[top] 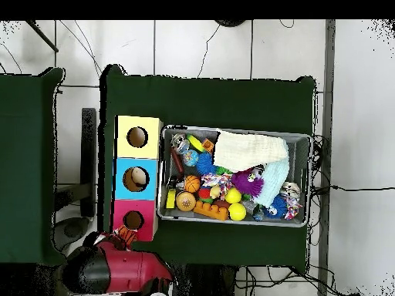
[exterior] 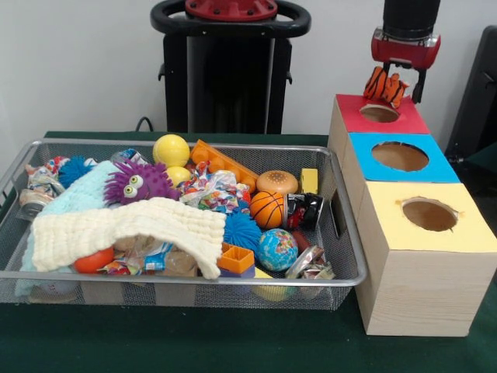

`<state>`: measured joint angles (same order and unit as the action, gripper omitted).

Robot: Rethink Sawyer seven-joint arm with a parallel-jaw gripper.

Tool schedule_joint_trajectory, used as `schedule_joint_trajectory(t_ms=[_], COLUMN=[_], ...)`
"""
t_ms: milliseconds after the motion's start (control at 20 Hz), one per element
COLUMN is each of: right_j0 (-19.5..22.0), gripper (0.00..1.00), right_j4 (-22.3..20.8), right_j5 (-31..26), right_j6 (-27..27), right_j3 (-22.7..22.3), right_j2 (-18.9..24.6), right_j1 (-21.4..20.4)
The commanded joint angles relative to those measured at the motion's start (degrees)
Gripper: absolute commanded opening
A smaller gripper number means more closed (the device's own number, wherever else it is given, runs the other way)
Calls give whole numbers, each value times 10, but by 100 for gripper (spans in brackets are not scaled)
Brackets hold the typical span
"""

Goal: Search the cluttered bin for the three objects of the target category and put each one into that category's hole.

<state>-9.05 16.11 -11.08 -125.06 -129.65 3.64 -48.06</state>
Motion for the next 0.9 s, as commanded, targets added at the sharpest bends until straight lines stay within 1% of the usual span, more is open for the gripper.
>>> schedule_joint_trajectory(t_ms=[50,250,450,700,900], right_j0=[19,22,12,12,13], gripper=[100,100,100,100,100], right_j4=[-17,-14,-12,-13,-15], right_j5=[-21,-30,-26,3,20], right_j6=[-41,-45,-55,-65,-70], right_j3=[35,28,11,-20,-33], right_j2=[32,33,31,43,50], right_j1=[-3,-13,-24,-30,-26])
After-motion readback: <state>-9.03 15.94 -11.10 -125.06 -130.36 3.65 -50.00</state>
